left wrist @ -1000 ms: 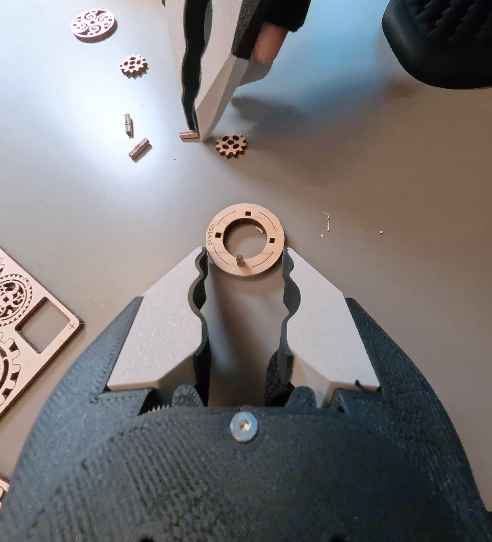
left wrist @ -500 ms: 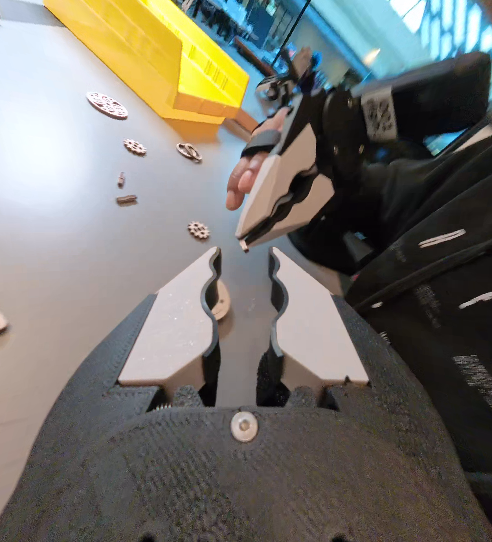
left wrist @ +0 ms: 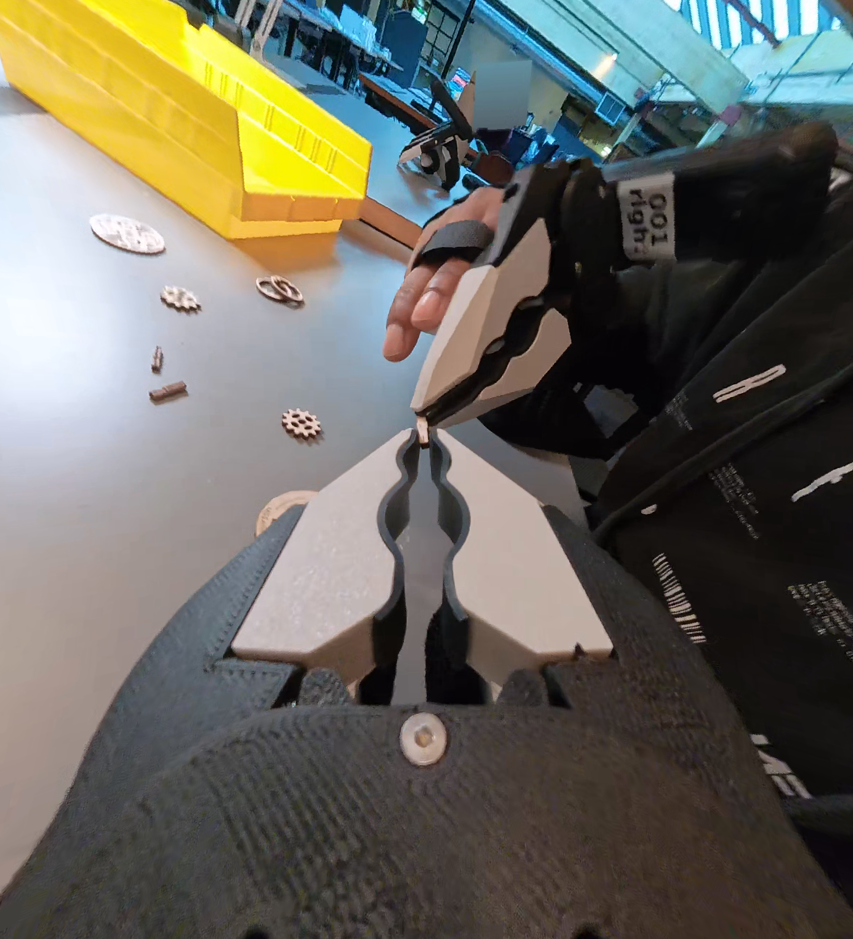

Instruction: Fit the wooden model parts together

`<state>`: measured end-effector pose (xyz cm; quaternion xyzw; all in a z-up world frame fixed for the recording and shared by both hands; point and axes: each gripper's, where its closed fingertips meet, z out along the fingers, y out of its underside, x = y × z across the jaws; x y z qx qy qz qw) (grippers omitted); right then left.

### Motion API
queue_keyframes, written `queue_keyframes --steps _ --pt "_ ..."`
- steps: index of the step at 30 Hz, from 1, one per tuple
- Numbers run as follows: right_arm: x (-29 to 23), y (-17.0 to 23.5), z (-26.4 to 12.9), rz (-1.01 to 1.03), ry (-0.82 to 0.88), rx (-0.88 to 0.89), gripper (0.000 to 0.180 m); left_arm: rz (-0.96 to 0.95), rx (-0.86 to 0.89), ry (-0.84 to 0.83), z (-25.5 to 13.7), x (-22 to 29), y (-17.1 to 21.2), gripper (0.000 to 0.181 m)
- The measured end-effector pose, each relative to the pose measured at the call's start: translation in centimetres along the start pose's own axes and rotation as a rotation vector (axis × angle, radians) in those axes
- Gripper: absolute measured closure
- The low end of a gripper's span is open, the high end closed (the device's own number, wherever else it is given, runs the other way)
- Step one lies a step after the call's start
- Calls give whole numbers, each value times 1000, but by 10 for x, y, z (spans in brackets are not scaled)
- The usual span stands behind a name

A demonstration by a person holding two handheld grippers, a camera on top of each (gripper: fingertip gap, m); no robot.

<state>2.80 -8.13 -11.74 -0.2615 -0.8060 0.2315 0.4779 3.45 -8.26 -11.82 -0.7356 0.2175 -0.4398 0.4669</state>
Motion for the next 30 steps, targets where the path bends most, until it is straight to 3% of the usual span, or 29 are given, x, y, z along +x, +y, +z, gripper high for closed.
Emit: queue_keyframes --steps 5,8,17,30 --pt "5 -5 -11 601 -142 187 160 345 27 -66 -2 11 -6 179" --pt "7 -15 -16 790 -194 308 160 392 51 -61 -2 15 -8 179" --pt "1 -19 -11 781 -233 326 176 385 75 -38 -3 19 -11 179" --pt "4 -21 -10 776 -248 327 178 325 103 4 -6 19 -13 179"
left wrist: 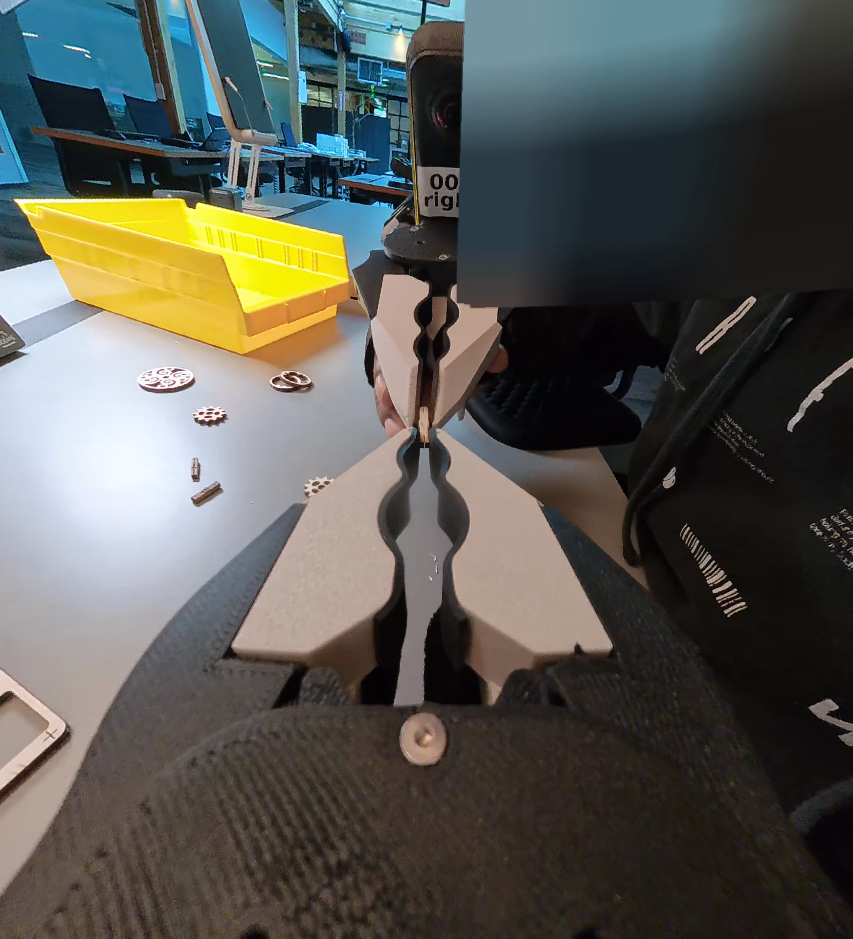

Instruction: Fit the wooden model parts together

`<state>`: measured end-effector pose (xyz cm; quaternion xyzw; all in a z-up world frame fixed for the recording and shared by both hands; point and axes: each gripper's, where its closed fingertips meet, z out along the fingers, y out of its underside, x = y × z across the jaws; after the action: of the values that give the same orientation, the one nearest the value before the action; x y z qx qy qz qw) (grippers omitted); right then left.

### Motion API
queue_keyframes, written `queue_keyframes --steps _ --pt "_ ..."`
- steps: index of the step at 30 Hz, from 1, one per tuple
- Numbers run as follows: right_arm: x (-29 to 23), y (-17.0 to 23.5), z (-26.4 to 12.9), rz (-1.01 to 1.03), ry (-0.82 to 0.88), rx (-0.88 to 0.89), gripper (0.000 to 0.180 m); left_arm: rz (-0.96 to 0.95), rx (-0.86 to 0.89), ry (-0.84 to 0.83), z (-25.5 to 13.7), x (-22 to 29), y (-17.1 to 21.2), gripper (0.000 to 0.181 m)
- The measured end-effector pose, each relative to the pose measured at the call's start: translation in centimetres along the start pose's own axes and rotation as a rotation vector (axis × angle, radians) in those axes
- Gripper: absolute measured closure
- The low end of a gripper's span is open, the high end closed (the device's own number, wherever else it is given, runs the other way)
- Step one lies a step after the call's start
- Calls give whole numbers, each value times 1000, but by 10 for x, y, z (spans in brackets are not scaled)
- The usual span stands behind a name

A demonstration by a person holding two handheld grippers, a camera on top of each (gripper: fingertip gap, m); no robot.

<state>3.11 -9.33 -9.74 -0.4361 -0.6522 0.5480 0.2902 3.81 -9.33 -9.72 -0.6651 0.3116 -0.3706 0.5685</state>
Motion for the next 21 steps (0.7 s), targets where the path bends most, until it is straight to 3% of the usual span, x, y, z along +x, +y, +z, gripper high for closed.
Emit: queue_keyframes --steps 12,14,17,21 --pt "7 1 5 15 1 -78 179 -15 -16 -38 -1 -10 5 178" --pt "16 12 2 -13 21 -193 179 -29 -62 -83 -4 -24 14 155" --pt "28 47 -4 -50 36 -472 179 15 -271 -143 -8 -50 49 115" --pt "26 80 4 -97 8 -695 179 22 -505 -52 -5 -52 91 97"
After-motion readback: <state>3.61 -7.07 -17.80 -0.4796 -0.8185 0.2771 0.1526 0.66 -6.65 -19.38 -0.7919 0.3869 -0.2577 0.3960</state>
